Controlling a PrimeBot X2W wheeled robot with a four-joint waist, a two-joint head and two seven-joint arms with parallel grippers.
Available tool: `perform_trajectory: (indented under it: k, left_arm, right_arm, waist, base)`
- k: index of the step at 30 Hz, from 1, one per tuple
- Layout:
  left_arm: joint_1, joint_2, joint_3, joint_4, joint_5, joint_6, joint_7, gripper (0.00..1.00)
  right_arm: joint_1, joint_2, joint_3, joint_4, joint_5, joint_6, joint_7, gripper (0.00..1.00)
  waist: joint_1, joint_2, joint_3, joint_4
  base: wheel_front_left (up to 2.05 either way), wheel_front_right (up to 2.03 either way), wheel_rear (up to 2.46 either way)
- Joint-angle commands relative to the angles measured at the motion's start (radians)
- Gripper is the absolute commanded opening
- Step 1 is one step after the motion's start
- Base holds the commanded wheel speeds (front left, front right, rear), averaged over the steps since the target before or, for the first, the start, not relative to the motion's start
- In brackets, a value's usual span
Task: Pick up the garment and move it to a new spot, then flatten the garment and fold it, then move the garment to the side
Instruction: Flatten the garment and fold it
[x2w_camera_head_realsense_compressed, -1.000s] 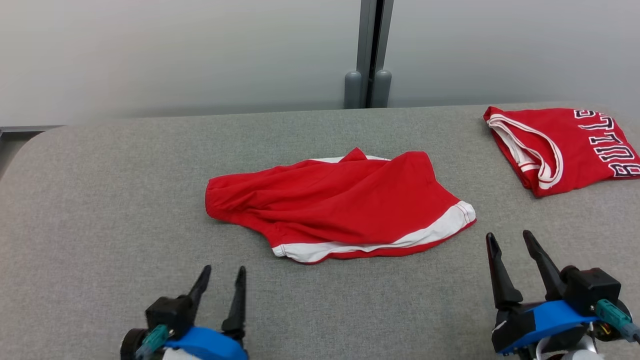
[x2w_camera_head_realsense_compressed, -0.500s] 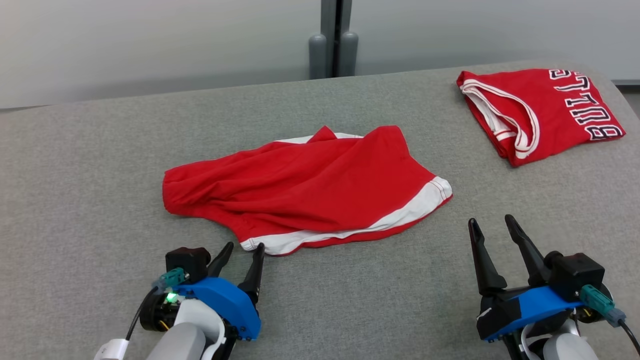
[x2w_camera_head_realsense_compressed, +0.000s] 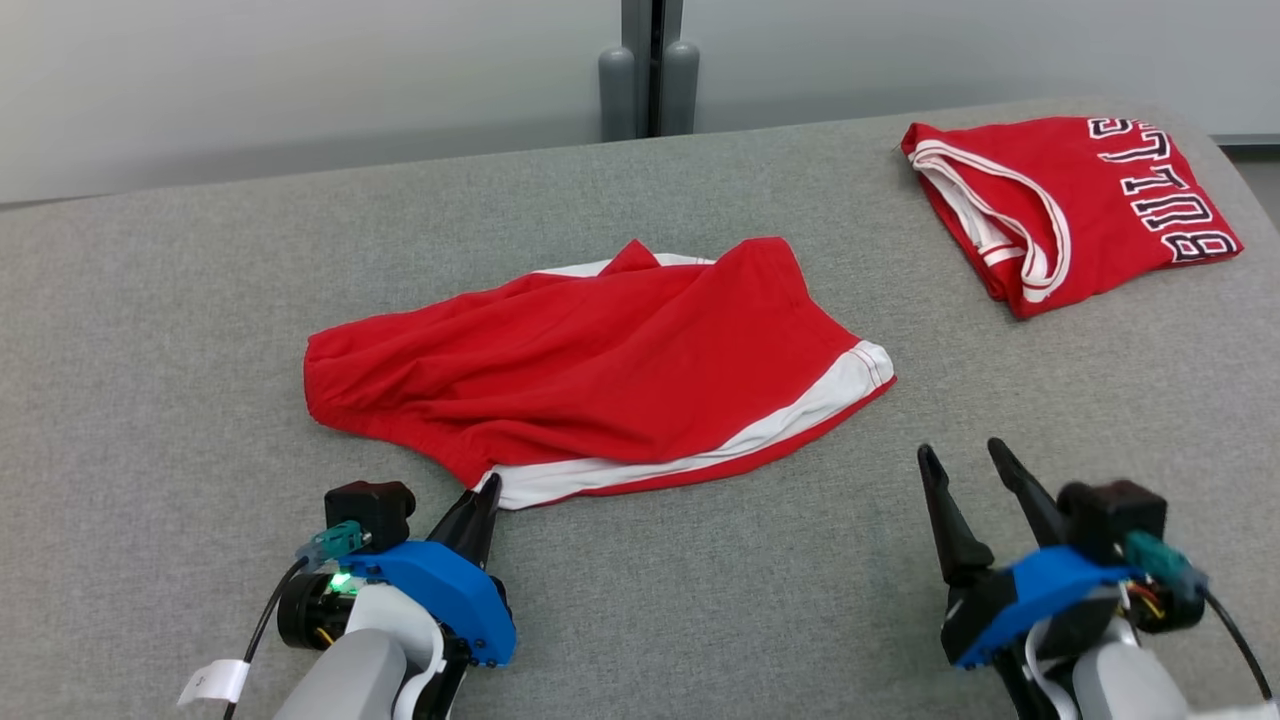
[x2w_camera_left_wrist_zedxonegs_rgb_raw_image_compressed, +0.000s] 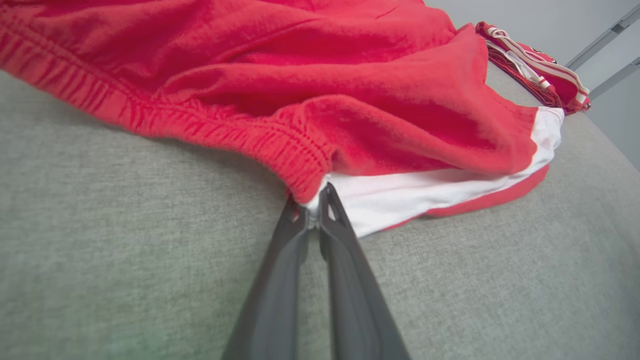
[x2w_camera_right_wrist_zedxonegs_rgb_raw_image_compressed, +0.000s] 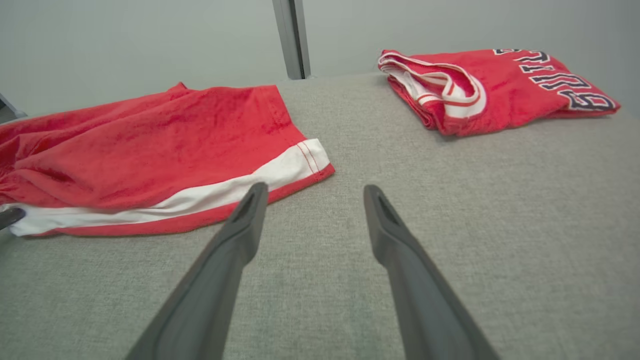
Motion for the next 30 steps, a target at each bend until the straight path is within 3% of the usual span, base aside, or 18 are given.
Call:
perform_trajectory:
  k: [1,7,10,19,30]
  left_arm:
    - [-0.016,0.005,-0.003,0.005,-0.003,-0.007,-0.009,0.00]
    - [-0.041,0.011,-0.039,0.027,0.004,-0.004,-0.041,0.00]
    - [-0.057,0.007,-0.061,0.033,0.002,-0.003,-0.049,0.00]
    - [-0.099,0.000,-0.120,0.036,-0.025,-0.002,-0.073,0.00]
    - [-0.119,0.011,-0.158,0.063,-0.057,-0.002,-0.098,0.00]
  right_arm:
    - [-0.037,-0.001,-0.004,0.011,-0.006,0.000,0.015,1.00]
    - [-0.224,-0.001,-0.031,0.192,-0.036,0.000,0.210,1.00]
    - [-0.317,-0.001,-0.037,0.282,-0.056,0.000,0.254,1.00]
    - [-0.475,-0.001,-0.068,0.477,-0.104,0.000,0.276,1.00]
    - [-0.511,-0.002,0.010,0.548,-0.085,0.000,0.222,1.00]
  waist:
    - [0.0001,-0.0001,0.006,0.005]
    - [0.0001,-0.0001,0.040,0.041]
    - [0.0001,-0.0001,0.059,0.066]
    - [0.0001,-0.0001,0.095,0.107]
    - [0.0001,-0.0001,0.096,0.099]
  base:
    - [0.00,0.00,0.00]
    - [0.00,0.00,0.00]
    - [0.00,0.00,0.00]
    - [0.00,0.00,0.00]
    - [0.00,0.00,0.00]
